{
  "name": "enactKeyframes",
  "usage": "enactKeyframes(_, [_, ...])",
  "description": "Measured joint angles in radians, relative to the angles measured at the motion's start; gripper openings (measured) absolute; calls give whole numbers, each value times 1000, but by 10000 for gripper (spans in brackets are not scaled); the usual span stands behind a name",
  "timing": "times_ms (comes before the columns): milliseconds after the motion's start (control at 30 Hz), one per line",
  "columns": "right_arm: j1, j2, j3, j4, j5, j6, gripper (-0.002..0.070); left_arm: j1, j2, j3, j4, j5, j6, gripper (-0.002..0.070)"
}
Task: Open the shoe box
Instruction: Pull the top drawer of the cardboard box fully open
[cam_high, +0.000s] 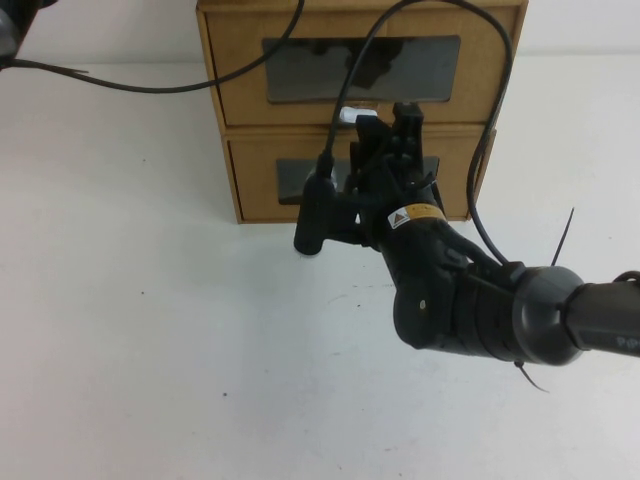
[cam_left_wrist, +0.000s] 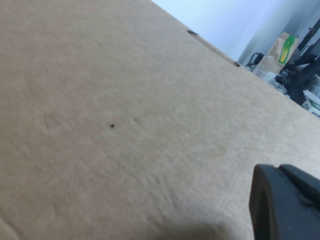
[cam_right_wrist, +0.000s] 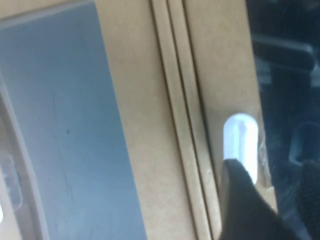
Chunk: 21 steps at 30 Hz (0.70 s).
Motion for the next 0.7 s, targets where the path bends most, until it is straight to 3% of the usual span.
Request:
enactKeyframes(267, [-21, 0, 0, -50, 36, 30, 309, 0, 0, 0, 0, 0, 0, -6])
enactKeyframes(700, [-60, 17, 0, -163, 48, 73, 318, 0, 0, 0, 0, 0, 1, -6])
